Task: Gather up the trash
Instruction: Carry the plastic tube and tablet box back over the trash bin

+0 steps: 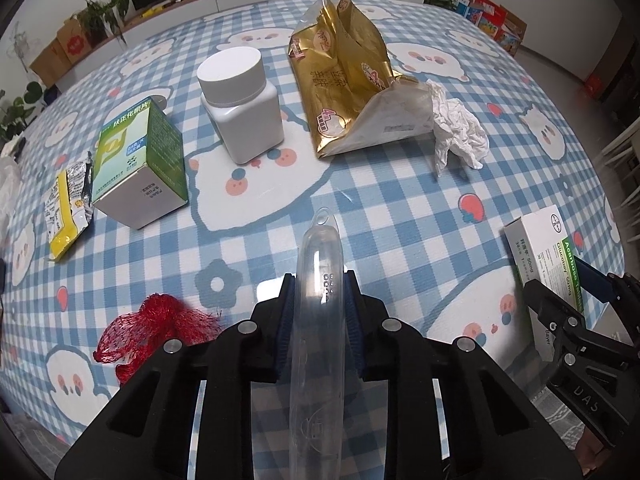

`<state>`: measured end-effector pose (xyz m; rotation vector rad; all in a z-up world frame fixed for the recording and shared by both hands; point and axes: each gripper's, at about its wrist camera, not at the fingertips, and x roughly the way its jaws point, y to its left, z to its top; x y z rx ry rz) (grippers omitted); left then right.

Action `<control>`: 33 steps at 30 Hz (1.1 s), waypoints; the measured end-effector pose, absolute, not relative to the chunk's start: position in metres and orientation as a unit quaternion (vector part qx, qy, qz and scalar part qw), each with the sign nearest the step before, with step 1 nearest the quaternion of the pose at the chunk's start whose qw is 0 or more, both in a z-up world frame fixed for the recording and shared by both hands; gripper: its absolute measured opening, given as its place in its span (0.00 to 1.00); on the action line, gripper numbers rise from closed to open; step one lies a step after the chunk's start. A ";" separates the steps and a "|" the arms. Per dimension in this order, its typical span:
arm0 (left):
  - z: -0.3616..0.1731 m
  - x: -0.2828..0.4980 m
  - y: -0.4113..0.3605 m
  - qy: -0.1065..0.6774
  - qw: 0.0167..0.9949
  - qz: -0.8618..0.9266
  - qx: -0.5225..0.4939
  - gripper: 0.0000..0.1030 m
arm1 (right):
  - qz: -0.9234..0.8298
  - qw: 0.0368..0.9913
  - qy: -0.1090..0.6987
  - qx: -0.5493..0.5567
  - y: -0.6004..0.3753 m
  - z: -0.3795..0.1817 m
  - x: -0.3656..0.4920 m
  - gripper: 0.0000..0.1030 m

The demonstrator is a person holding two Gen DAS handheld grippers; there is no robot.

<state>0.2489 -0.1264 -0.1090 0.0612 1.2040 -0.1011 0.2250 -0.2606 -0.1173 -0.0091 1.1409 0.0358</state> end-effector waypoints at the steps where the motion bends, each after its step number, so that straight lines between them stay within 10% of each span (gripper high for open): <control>1: -0.109 0.249 -0.126 0.567 0.822 -0.047 0.028 0.23 | 0.017 0.842 0.539 -0.005 -0.261 -0.115 0.223 0.57; 33: -0.074 0.184 -0.123 0.555 0.830 -0.053 -0.009 0.23 | 0.016 0.859 0.511 0.009 -0.258 -0.074 0.183 0.57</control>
